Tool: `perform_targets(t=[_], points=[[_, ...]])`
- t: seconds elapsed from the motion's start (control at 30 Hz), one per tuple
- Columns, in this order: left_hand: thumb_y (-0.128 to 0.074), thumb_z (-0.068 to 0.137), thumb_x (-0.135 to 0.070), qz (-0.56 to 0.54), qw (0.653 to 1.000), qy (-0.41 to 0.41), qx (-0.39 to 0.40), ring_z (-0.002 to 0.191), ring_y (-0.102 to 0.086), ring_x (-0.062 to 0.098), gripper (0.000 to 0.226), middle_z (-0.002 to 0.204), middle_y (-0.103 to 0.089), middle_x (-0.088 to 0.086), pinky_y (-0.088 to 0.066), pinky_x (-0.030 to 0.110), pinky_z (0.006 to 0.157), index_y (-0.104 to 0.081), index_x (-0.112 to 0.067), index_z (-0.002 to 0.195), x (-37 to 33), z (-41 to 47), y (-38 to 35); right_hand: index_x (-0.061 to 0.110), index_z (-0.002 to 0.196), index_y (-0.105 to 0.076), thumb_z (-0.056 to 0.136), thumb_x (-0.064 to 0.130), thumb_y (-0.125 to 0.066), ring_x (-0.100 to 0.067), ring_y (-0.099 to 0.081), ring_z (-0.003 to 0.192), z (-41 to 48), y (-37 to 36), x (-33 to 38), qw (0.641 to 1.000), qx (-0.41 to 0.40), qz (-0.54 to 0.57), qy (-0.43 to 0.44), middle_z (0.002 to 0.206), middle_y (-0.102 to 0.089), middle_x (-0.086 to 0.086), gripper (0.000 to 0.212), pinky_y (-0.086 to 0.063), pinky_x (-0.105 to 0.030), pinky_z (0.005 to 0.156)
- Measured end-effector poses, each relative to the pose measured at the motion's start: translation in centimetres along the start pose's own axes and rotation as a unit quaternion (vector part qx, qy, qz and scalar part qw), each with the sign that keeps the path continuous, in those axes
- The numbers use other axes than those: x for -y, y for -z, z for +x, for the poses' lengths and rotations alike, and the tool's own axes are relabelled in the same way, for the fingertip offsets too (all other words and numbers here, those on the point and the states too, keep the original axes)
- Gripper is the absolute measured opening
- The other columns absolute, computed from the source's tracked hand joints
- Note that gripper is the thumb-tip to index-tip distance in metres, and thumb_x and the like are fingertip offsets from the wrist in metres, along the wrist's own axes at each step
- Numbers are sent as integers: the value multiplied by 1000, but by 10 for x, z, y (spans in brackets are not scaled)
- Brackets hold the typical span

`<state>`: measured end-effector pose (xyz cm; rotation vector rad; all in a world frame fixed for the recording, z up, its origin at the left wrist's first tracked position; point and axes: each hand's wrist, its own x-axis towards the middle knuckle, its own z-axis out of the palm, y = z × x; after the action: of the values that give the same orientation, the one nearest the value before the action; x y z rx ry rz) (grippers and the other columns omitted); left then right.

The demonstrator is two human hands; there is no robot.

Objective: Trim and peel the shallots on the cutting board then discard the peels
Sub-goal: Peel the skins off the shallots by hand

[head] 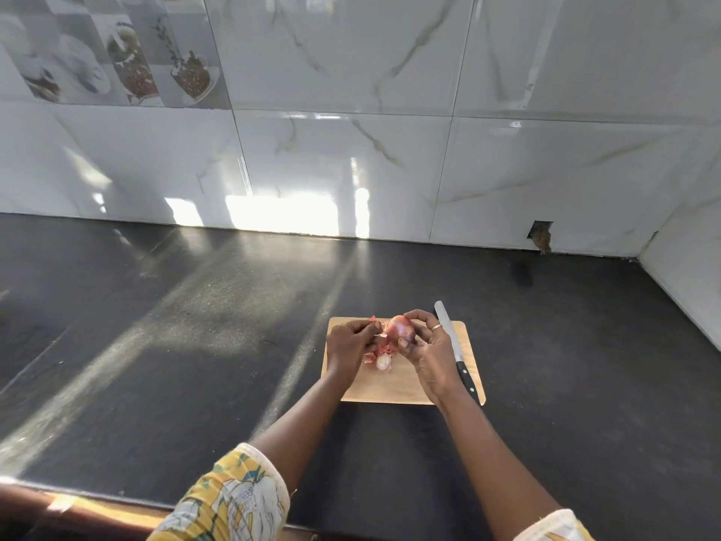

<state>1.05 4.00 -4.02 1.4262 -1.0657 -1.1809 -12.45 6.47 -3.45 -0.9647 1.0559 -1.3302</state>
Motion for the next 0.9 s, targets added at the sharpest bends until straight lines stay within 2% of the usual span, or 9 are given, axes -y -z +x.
perform_targets(t=[0.1, 0.13, 0.2, 0.27, 0.33, 0.5, 0.63, 0.77, 0.9], points=[[-71, 78, -14, 40, 999, -11, 6, 65, -65, 14, 22, 60, -70, -5, -56, 44, 82, -75, -34, 70, 3, 0, 3, 21, 99, -57, 77, -20, -60, -23, -61, 101, -1, 2, 1, 1000, 0, 0, -4, 111, -61, -11, 46, -55, -34, 84], [-72, 77, -13, 49, 999, -16, 8, 67, -65, 13, 19, 64, -71, -6, -56, 43, 83, -76, -31, 82, 3, -1, 3, 21, 100, -58, 77, -18, -62, -24, -62, 102, -1, 3, 1, 1000, -1, -5, -6, 111, -62, -10, 46, -56, -34, 83], [-72, 77, -10, 74, 997, -22, 21, 77, -64, 10, 38, 83, -73, -2, -55, 37, 88, -66, -15, 114, 2, -2, 1, 22, 100, -58, 75, -16, -66, -23, -63, 101, -2, 4, 1, 1000, -5, -13, -10, 109, -64, -7, 47, -57, -32, 79], [-71, 77, -6, 91, 994, -42, 35, 90, -65, 9, 49, 107, -69, 1, -53, 32, 91, -58, -10, 124, 0, -5, 0, 24, 101, -58, 73, -15, -69, -22, -63, 100, -2, 3, 1, 1000, -11, -28, -10, 110, -64, -6, 49, -57, -31, 78], [-68, 79, -6, 97, 993, -66, 33, 96, -65, 8, 39, 115, -67, 1, -52, 26, 91, -64, -11, 117, -2, -7, -1, 24, 102, -58, 73, -13, -71, -21, -63, 100, -2, 3, 0, 999, -16, -35, -12, 111, -64, -7, 49, -56, -34, 80], [-70, 79, -16, 102, 989, -105, 6, 70, -62, -11, 14, 88, -75, -4, -49, 10, 72, -76, -19, 92, -7, -9, -2, 19, 104, -61, 83, -6, -65, -25, -62, 106, -3, 3, -1, 999, -26, -8, -28, 110, -62, -7, 33, -58, -39, 81], [-70, 81, -19, 68, 990, -104, 61, 82, -65, -3, 19, 94, -73, -5, -50, 13, 78, -73, -19, 100, -7, -10, -2, 10, 112, -62, 87, -4, -61, -20, -64, 102, -2, 3, -1, 999, -14, 13, -31, 106, -65, -2, 28, -56, -37, 87], [-66, 83, -16, 76, 986, -116, 92, 85, -64, 0, 21, 96, -73, -3, -50, 23, 83, -71, -19, 104, -7, -11, -2, 16, 116, -60, 85, -1, -64, -13, -63, 102, -4, 6, 1, 999, 17, -26, -31, 106, -67, 3, 35, -55, -30, 87], [-68, 82, -18, 120, 977, -147, 94, 86, -62, -9, 23, 102, -72, 1, -50, 14, 80, -70, -17, 105, -7, -11, -1, 24, 115, -58, 76, -1, -74, -11, -62, 104, -2, 10, 1, 990, 24, -135, -19, 115, -63, -3, 49, -54, -23, 85]])
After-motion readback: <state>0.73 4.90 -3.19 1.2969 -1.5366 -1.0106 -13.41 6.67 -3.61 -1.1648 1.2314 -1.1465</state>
